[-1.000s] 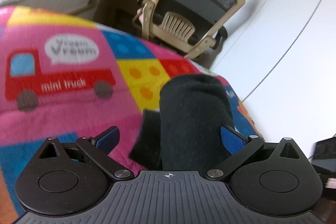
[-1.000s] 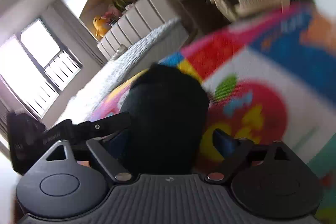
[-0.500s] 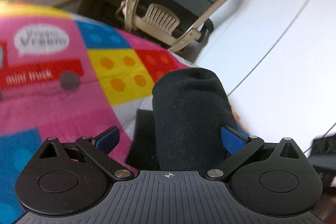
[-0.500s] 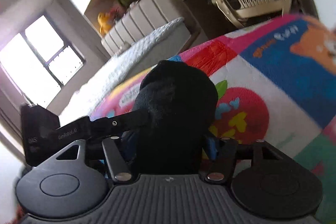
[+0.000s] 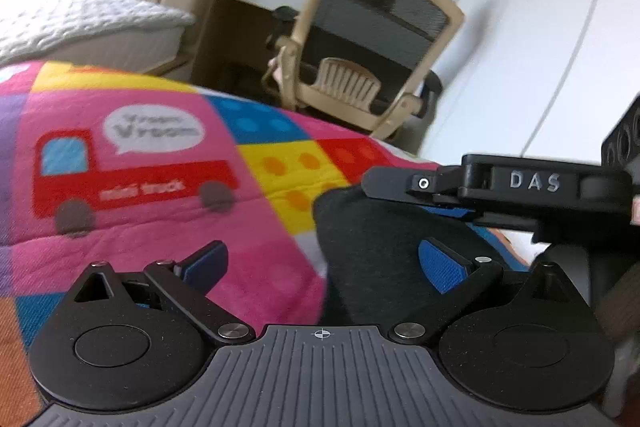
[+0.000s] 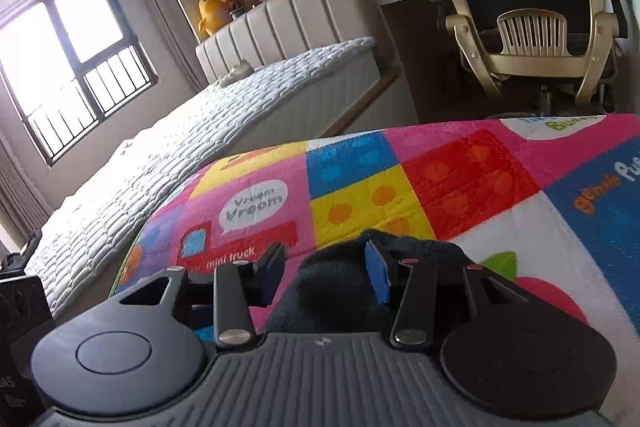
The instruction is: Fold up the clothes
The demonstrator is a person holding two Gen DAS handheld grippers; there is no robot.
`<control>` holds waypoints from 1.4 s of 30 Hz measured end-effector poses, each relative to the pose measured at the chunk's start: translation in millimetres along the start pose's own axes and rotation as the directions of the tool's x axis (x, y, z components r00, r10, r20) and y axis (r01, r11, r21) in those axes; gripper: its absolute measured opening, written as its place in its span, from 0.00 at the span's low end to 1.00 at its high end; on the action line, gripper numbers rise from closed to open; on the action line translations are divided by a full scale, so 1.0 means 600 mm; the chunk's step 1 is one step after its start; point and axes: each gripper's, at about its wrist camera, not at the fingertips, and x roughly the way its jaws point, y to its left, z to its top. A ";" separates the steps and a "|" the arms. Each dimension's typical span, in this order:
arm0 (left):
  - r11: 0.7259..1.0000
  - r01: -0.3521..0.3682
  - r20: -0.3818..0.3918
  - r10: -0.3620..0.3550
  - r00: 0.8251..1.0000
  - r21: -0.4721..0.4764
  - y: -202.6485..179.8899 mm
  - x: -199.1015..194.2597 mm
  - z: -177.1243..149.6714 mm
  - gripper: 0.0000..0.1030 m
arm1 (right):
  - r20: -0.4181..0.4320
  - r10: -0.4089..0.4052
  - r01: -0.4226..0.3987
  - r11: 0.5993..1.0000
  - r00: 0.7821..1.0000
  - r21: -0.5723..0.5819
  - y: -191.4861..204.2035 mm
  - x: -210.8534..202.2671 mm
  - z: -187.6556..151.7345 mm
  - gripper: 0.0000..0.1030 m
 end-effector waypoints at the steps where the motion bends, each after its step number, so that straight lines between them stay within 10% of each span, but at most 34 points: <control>1: 1.000 0.007 -0.004 -0.007 1.000 -0.009 0.004 0.000 0.000 1.00 | 0.008 0.002 -0.002 1.000 1.000 0.000 0.002 -0.006 0.001 0.44; 10: 0.999 0.028 -0.004 -0.028 1.000 -0.032 0.014 -0.004 -0.004 1.00 | 0.163 -0.100 0.116 0.989 0.982 -0.096 0.023 -0.129 -0.034 0.44; 15: 1.000 0.001 -0.001 -0.001 1.000 -0.017 0.012 -0.008 -0.006 1.00 | 0.056 -0.131 0.132 0.991 0.990 -0.012 -0.004 -0.098 -0.074 0.48; 27: 0.993 -0.104 -0.009 0.103 0.995 -0.059 0.042 -0.019 -0.008 1.00 | 0.087 -0.113 0.123 0.985 0.990 -0.121 0.046 -0.124 -0.109 0.51; 32: 0.987 -0.159 -0.017 0.159 0.987 -0.030 0.034 -0.015 -0.007 1.00 | 0.069 -0.102 0.106 0.992 0.992 -0.066 0.023 -0.104 -0.119 0.68; 42: 0.991 -0.133 -0.052 0.131 0.990 -0.033 0.037 -0.036 -0.014 1.00 | 0.102 -0.131 0.138 0.989 0.986 -0.062 -0.002 -0.126 -0.105 0.68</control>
